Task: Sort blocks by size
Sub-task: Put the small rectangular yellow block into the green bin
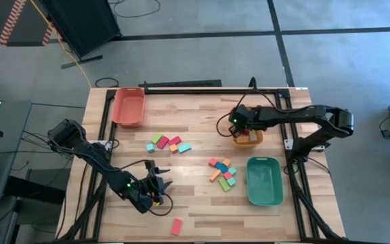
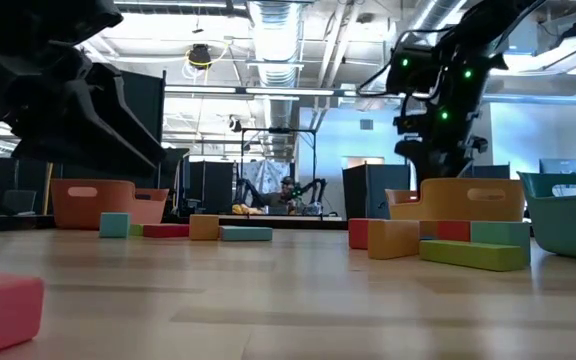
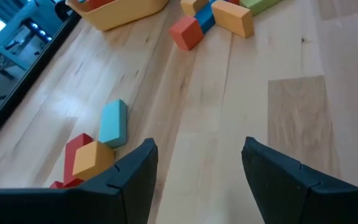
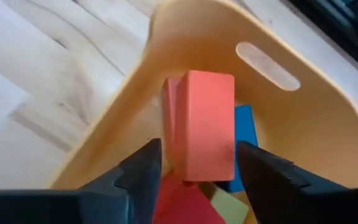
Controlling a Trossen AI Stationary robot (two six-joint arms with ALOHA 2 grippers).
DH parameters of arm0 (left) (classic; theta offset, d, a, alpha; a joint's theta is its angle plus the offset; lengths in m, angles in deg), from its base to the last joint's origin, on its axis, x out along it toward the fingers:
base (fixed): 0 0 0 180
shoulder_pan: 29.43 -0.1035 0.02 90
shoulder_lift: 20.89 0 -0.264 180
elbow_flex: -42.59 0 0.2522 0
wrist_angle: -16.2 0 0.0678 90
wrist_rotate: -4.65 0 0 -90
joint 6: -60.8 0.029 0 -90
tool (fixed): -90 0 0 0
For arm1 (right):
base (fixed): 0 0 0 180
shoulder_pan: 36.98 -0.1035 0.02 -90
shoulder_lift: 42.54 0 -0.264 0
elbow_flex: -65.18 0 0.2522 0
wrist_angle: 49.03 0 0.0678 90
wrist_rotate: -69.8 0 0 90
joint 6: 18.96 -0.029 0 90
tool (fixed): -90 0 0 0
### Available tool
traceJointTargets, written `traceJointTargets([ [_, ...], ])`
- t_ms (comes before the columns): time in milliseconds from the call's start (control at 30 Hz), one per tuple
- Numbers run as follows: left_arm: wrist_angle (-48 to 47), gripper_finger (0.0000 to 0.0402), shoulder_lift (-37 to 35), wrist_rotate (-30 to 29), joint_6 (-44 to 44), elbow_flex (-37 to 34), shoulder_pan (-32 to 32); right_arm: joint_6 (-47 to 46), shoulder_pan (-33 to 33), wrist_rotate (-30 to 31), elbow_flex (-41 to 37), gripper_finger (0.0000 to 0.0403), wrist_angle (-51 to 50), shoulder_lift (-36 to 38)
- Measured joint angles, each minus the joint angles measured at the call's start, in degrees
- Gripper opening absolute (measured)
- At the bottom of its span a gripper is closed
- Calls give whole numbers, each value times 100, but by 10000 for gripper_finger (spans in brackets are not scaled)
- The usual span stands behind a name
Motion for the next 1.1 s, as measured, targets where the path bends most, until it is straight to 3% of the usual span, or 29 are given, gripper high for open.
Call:
traceJointTargets([
  [300, -190, 224, -34, 8, 275, 2, 0, -105, -554, 23, 0, 248, 6, 716],
  [533, -635, 224, -172, -40, 82, 10, -2, -77, -1378, -19, 0, 248, 138, 1074],
  [867, -2288, 224, -1022, -221, -670, 4, -4, -6, -2910, -42, 0, 249, 630, 973],
  [1100, -3593, 224, -1929, -327, -1329, 4, 7, -55, -3632, -43, 1, 249, 967, 845],
])
